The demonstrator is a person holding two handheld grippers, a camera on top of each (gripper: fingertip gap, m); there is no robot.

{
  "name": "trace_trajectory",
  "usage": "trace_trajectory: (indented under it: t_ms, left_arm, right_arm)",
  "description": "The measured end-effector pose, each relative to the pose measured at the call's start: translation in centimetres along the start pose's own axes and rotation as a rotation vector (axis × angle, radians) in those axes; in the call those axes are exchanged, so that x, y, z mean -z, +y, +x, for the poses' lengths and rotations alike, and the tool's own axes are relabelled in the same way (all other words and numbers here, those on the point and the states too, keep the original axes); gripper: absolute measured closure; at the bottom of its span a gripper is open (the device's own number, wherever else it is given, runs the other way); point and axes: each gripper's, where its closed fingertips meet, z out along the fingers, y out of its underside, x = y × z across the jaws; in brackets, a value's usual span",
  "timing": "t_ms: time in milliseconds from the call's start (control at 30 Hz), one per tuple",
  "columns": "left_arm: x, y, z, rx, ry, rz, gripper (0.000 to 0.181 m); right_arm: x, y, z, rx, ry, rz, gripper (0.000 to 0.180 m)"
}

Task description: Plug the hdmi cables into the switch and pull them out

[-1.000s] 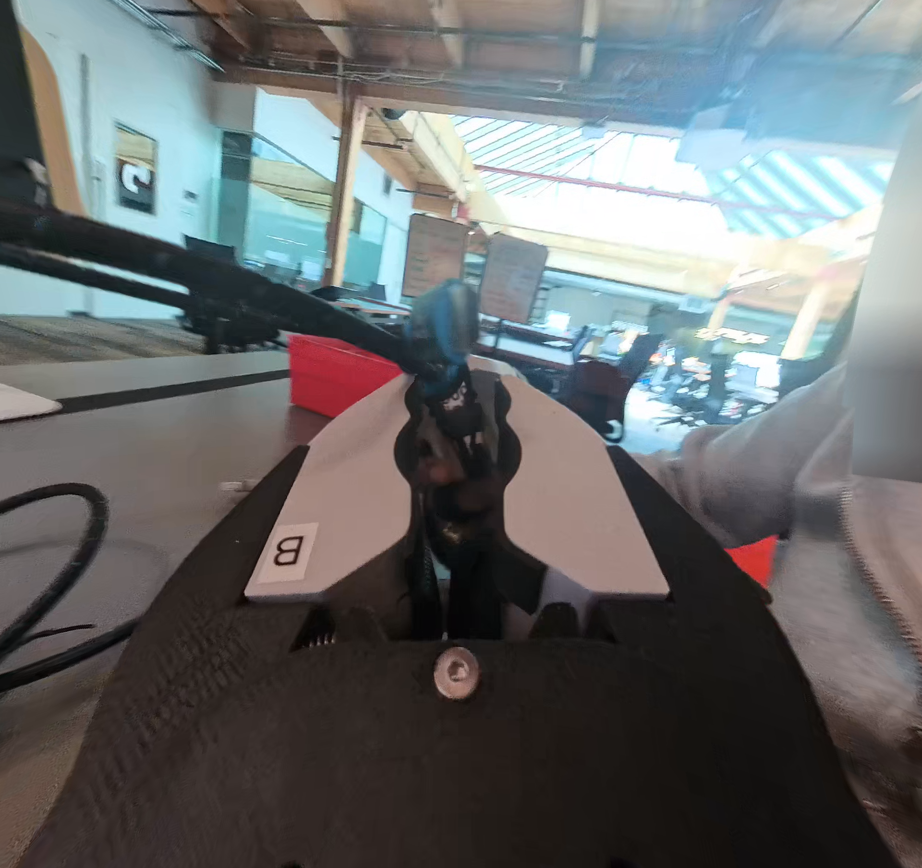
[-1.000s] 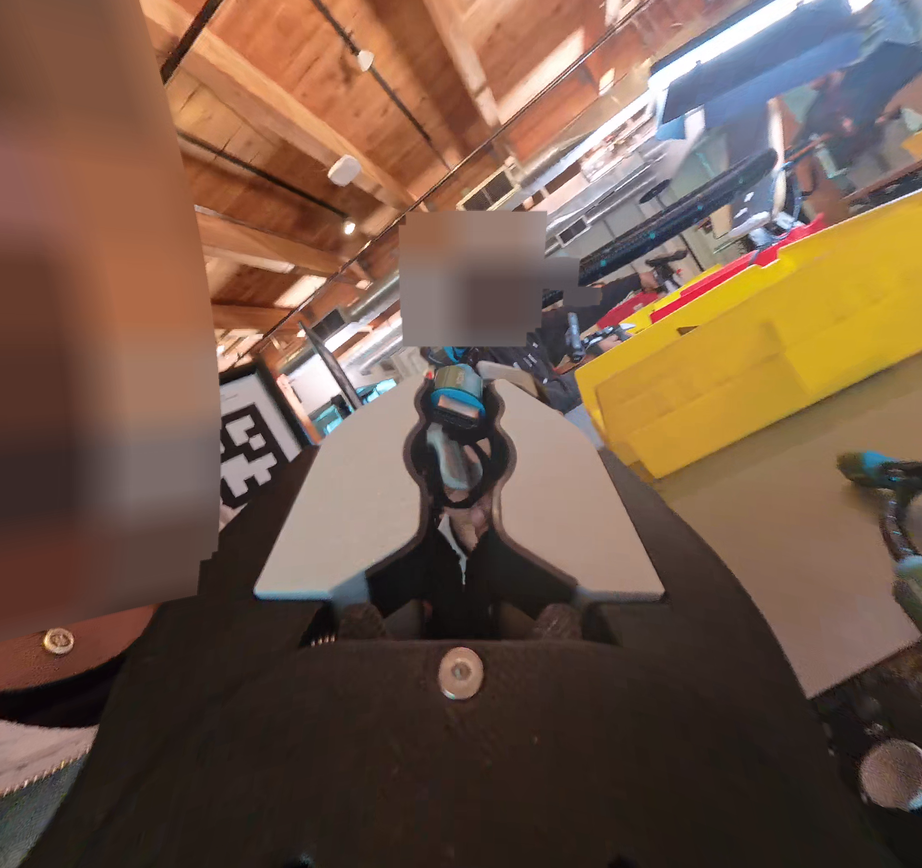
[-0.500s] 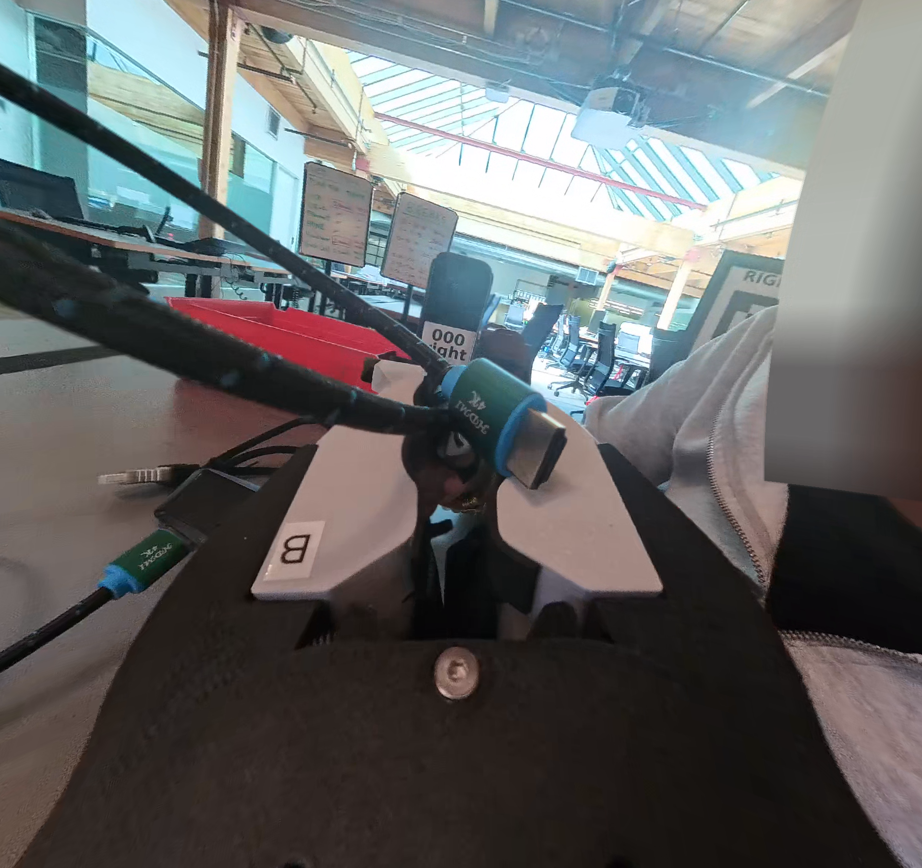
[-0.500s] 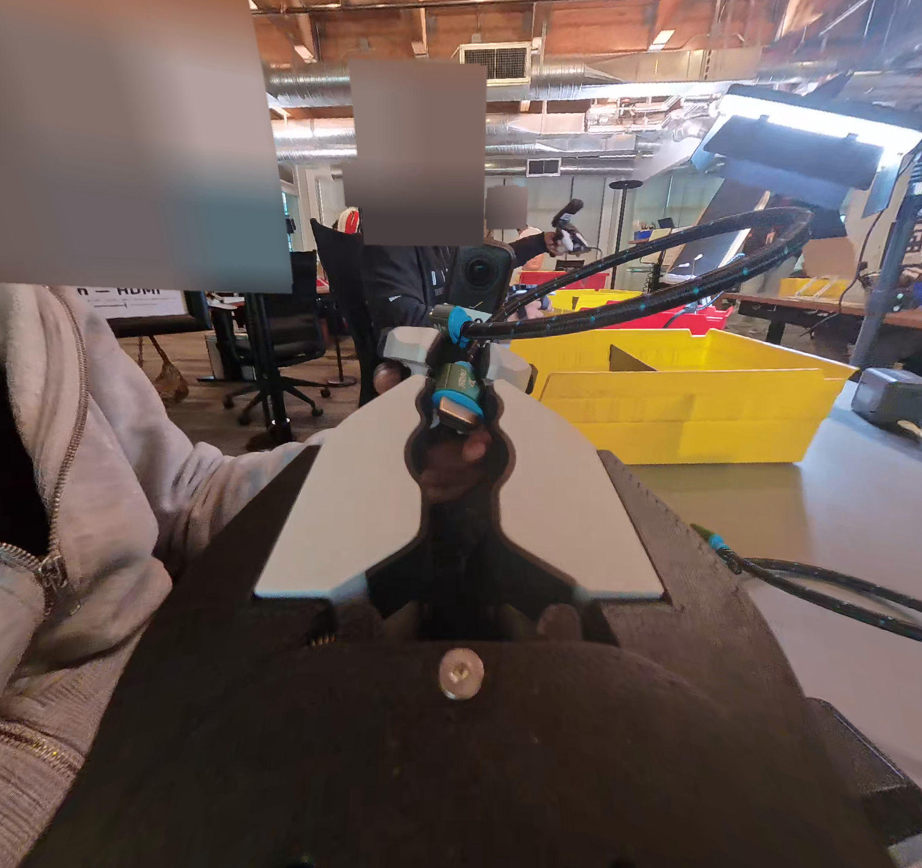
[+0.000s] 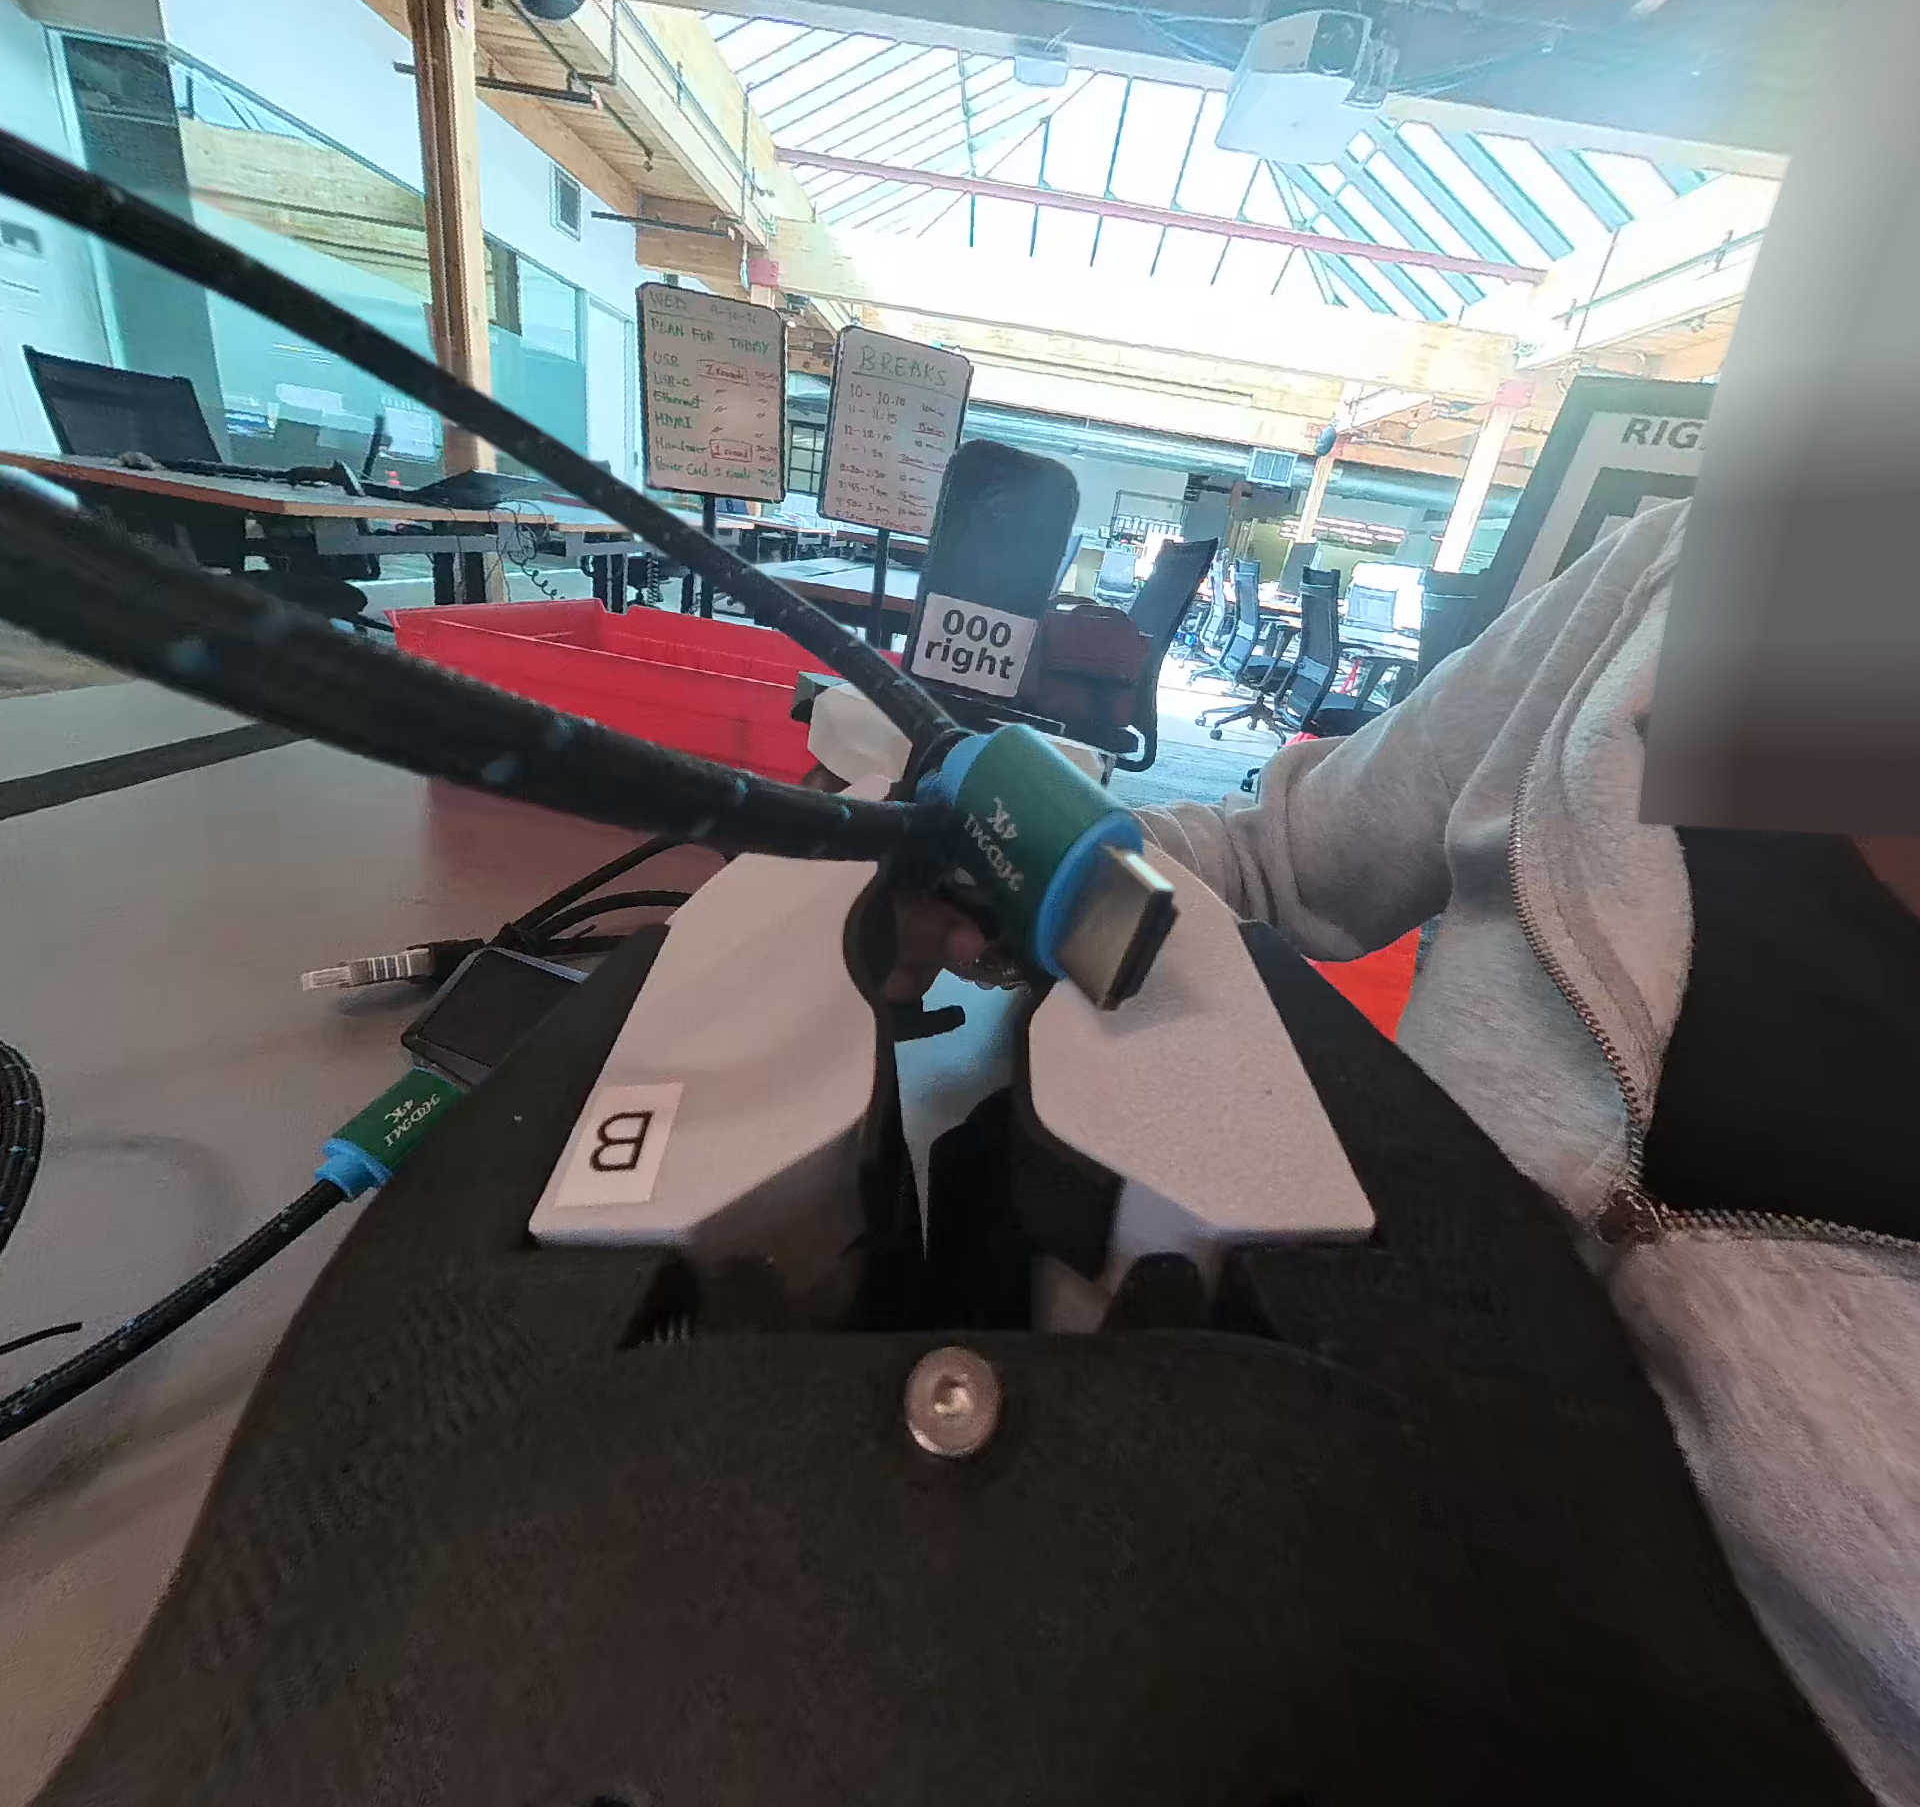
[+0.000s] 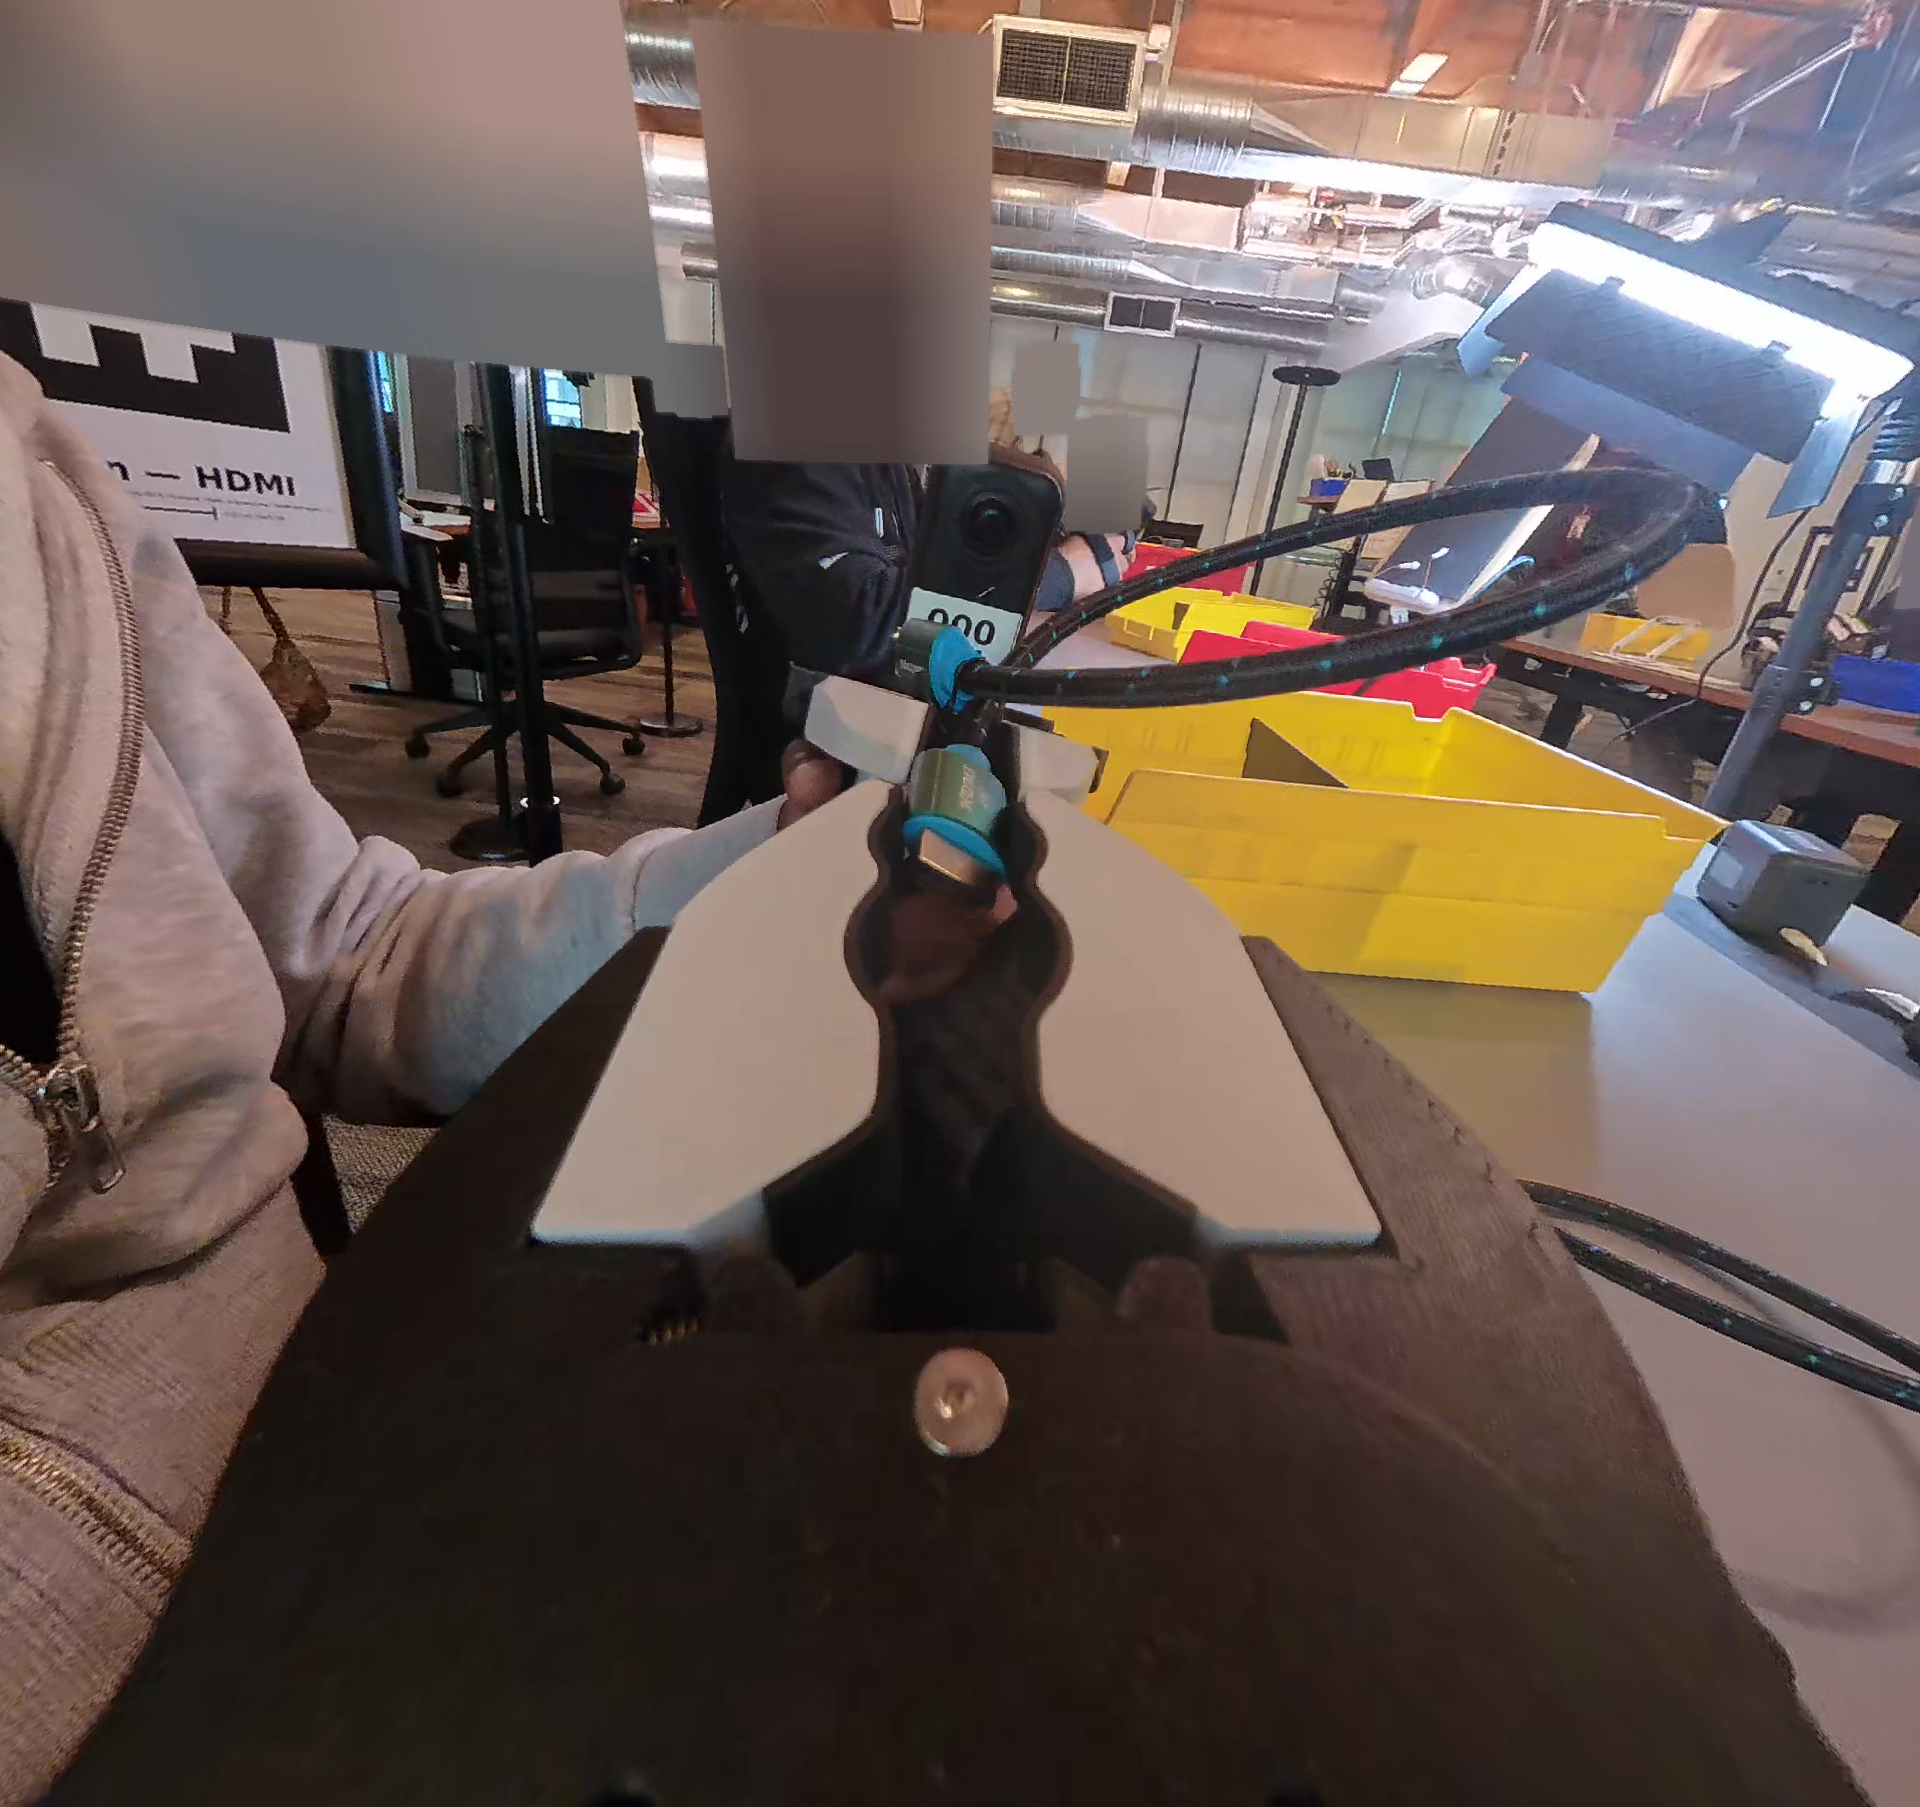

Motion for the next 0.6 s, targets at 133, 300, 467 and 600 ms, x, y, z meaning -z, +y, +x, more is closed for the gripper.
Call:
trace_trajectory:
  t_ms: [133,300,467,600]
  left_arm:
    - [-0.08,-0.12,0.16,-0.008,0.005,0.007,0.163]
    - [-0.12,-0.37,0.34,-0.019,0.014,0.023,0.166]
    - [-0.09,-0.33,0.26,-0.050,-0.001,0.011,0.167]
    - [0.02,-0.08,-0.14,-0.091,-0.040,-0.012,0.160]
  right_arm:
    - [0.02,-0.13,-0.13,0.030,-0.001,-0.010,0.160]
    - [0.00,0.05,-0.22,0.034,-0.005,-0.022,0.161]
    - [0.03,0.18,-0.08,0.071,0.012,-0.043,0.162]
    - [0.22,-0.11,-0.02,0.100,0.022,-0.043,0.163]
